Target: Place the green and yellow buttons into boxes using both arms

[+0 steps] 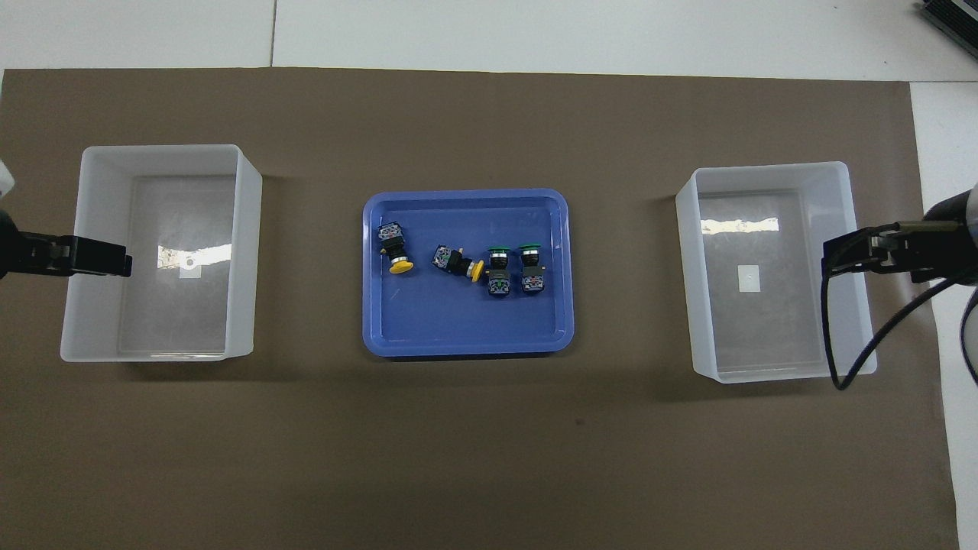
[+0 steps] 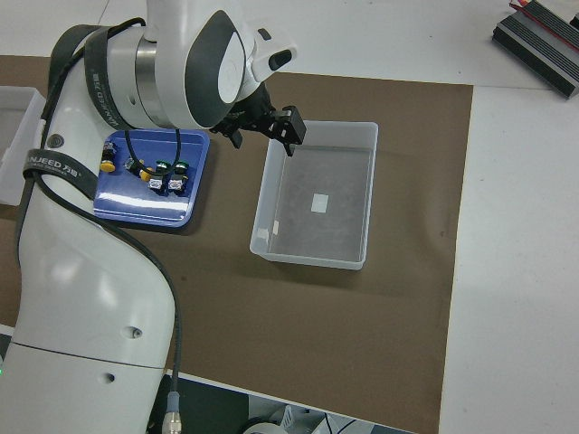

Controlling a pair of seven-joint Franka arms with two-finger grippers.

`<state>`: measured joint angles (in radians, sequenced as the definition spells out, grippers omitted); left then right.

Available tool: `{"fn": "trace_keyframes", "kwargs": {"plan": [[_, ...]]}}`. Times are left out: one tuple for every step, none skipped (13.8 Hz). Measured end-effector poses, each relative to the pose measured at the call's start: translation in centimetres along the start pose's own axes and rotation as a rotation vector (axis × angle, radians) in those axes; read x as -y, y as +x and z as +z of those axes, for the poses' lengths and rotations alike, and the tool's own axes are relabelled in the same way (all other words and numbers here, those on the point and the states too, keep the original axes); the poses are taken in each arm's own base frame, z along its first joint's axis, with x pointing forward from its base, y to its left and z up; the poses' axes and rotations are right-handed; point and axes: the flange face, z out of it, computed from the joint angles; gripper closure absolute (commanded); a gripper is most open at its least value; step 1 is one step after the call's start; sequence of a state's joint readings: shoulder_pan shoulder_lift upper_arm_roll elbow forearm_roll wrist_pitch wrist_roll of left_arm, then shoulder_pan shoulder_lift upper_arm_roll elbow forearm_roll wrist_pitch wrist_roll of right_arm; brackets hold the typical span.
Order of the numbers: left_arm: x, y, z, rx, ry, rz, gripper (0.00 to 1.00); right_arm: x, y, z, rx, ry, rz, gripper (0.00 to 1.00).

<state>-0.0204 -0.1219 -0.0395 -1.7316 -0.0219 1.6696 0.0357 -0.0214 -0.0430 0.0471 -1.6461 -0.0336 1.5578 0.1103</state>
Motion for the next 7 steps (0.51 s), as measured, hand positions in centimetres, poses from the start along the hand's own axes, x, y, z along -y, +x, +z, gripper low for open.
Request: {"fn": "trace_keyframes", "kwargs": {"plan": [[0.0, 0.0, 0.0, -0.001, 0.000, -0.002, 0.00, 0.0, 0.0, 0.0, 0.000, 0.000, 0.000, 0.00], [0.0, 0.0, 0.1, -0.002, 0.000, -0.002, 0.00, 0.0, 0.0, 0.0, 0.000, 0.000, 0.000, 0.00], [-0.1, 0.1, 0.4, -0.004, 0.000, -0.006, 0.00, 0.0, 0.0, 0.0, 0.000, 0.000, 0.000, 0.00], [-0.4, 0.2, 0.9, -0.007, -0.001, -0.029, 0.00, 0.0, 0.0, 0.0, 0.000, 0.000, 0.000, 0.00], [-1.2, 0.3, 1.5, -0.009, -0.003, -0.070, 0.00, 0.0, 0.0, 0.0, 0.000, 0.000, 0.000, 0.00], [-2.7, 0.4, 2.3, -0.013, -0.005, -0.112, 0.00, 0.0, 0.0, 0.0, -0.001, 0.000, 0.000, 0.00], [-4.9, 0.4, 3.1, -0.022, -0.009, -0.158, 0.00, 0.0, 0.1, 0.0, -0.008, 0.001, 0.000, 0.00]]}}
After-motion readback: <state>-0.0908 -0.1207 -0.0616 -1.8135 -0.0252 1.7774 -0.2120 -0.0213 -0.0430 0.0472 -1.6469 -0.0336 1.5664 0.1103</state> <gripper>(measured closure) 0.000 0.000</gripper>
